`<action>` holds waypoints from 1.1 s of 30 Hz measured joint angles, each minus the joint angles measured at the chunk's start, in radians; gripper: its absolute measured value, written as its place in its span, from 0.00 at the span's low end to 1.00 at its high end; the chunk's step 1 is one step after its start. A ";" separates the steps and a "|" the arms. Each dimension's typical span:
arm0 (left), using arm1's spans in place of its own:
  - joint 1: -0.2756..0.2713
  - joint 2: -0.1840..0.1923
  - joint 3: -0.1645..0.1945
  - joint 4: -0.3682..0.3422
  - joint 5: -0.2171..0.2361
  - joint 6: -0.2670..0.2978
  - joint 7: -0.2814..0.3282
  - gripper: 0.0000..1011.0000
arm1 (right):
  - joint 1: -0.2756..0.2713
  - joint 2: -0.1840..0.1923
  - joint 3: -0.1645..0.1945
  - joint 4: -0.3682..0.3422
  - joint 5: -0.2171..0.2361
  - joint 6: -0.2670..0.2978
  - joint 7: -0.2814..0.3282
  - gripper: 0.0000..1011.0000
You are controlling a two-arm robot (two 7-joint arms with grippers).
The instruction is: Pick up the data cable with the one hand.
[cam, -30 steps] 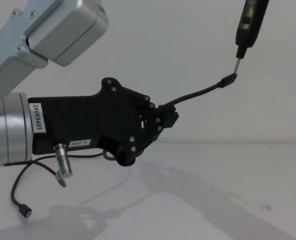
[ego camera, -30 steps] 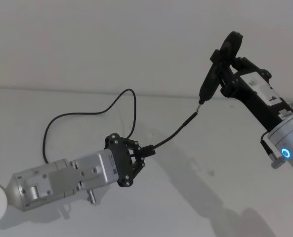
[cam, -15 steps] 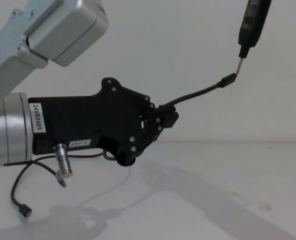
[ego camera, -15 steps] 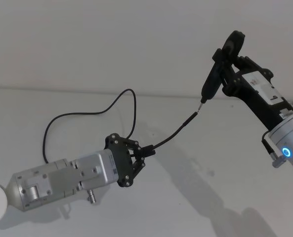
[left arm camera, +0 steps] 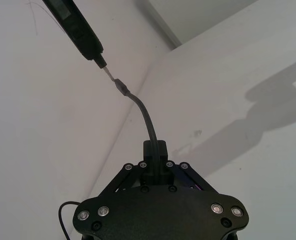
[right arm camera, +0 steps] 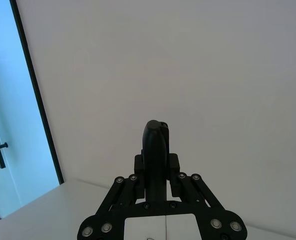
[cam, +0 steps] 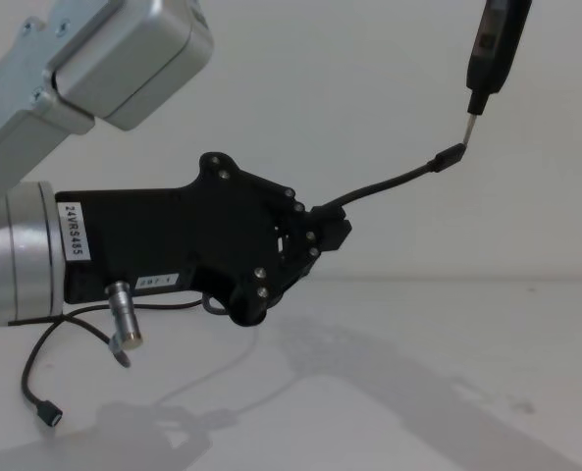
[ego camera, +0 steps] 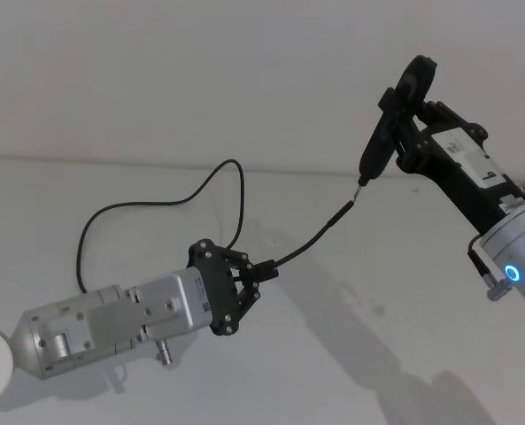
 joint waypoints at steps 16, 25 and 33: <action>0.000 0.000 0.000 0.000 0.000 0.000 0.000 0.03 | 0.002 0.017 -0.006 -0.007 0.004 0.003 -0.013 0.27; 0.000 0.000 0.000 0.000 0.000 0.000 0.000 0.03 | 0.002 0.021 -0.007 -0.009 0.005 0.004 -0.017 0.27; 0.000 0.000 0.000 0.000 0.000 0.000 0.000 0.03 | 0.002 0.023 -0.008 -0.010 0.006 0.005 -0.018 0.27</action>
